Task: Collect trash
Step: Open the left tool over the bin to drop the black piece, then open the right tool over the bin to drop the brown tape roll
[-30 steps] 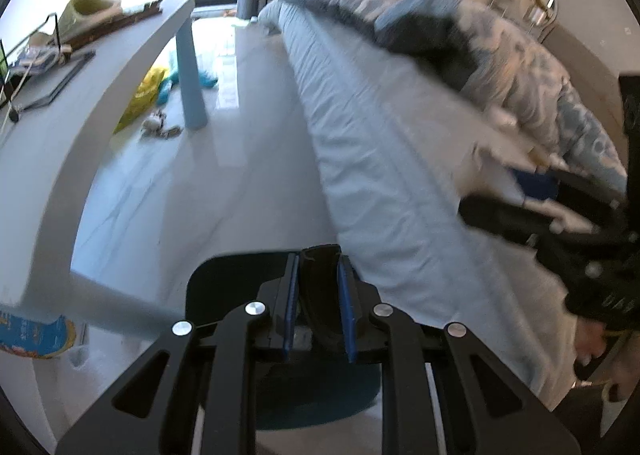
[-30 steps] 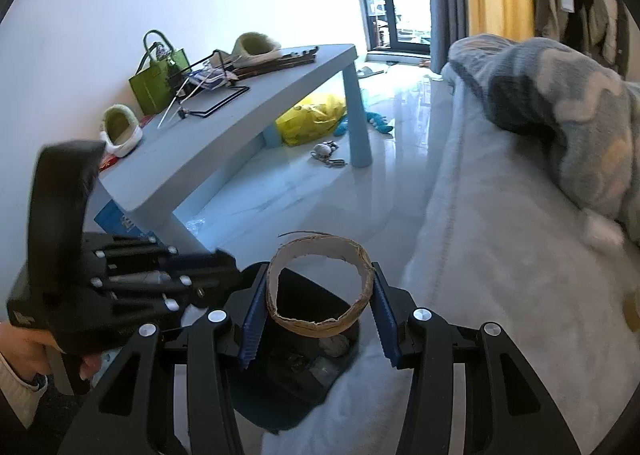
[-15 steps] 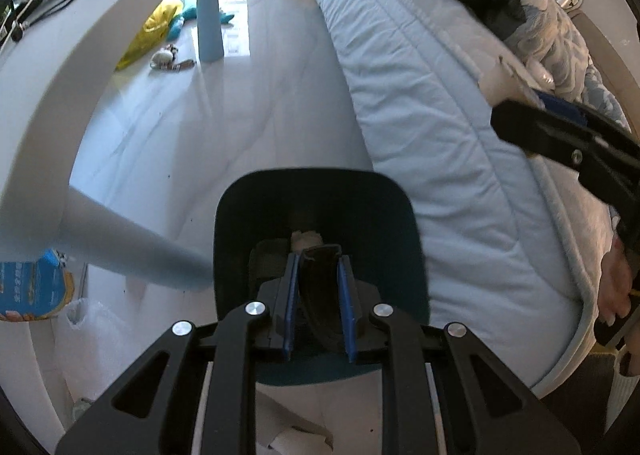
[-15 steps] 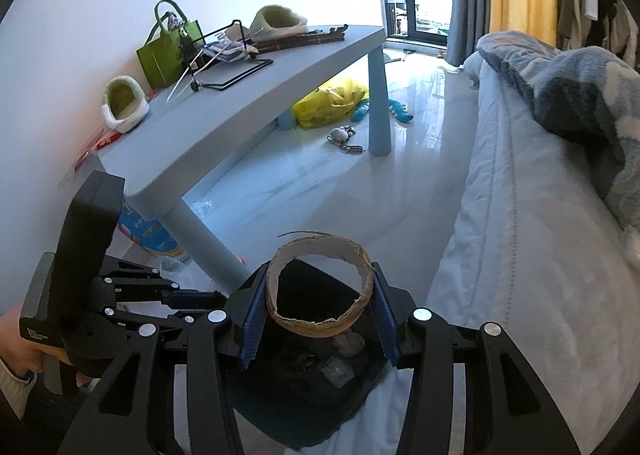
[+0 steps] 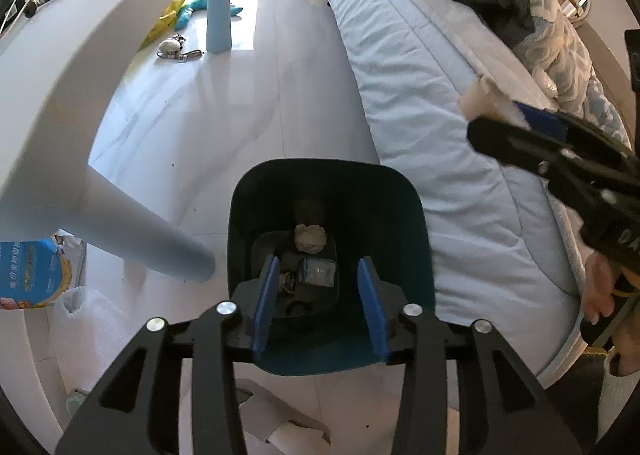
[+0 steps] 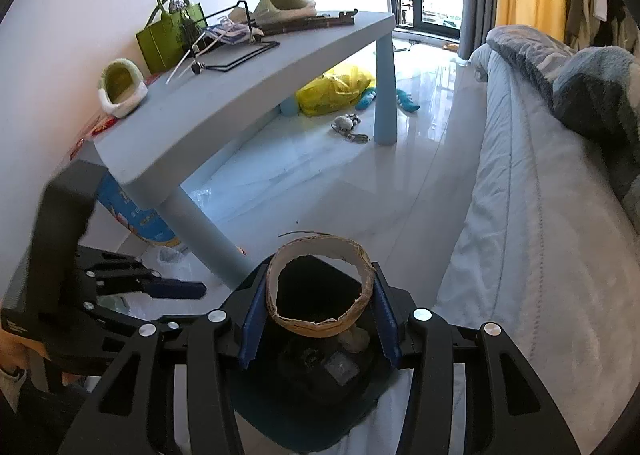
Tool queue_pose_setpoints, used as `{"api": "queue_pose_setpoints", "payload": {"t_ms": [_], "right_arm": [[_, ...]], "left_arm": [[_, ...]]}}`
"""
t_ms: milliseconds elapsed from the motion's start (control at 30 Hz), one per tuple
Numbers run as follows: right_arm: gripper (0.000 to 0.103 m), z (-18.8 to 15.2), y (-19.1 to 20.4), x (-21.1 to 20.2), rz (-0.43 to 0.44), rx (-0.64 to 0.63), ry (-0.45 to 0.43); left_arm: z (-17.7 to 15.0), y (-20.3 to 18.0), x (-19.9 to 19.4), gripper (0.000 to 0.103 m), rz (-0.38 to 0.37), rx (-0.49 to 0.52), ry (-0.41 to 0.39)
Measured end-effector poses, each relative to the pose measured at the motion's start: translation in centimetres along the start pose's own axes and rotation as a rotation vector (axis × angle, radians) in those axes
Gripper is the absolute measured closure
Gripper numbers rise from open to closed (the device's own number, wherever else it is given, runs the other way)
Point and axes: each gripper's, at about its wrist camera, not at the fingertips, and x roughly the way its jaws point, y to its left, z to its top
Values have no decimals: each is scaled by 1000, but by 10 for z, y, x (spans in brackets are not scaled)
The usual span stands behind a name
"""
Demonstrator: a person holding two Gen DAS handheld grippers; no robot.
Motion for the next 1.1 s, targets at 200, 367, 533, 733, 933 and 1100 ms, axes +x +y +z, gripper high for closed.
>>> {"api": "queue_pose_setpoints", "payload": {"t_ms": [200, 367, 533, 733, 933, 1100], "right_arm": [[54, -2, 1, 10, -1, 8, 32], [54, -5, 5, 22, -2, 8, 68], [54, -9, 7, 36, -1, 13, 111], [54, -17, 11, 51, -9, 4, 166], [54, -25, 13, 64, -2, 9, 216], [54, -29, 14, 66, -5, -6, 236]], "left_arm": [[3, 4, -12, 58, -8, -10, -48], [6, 4, -26, 57, -13, -12, -101], [10, 2, -44, 57, -24, -12, -172], [17, -1, -65, 57, -39, -17, -257], [22, -11, -79, 59, -55, -6, -318], [28, -25, -98, 63, -80, 13, -393]]}}
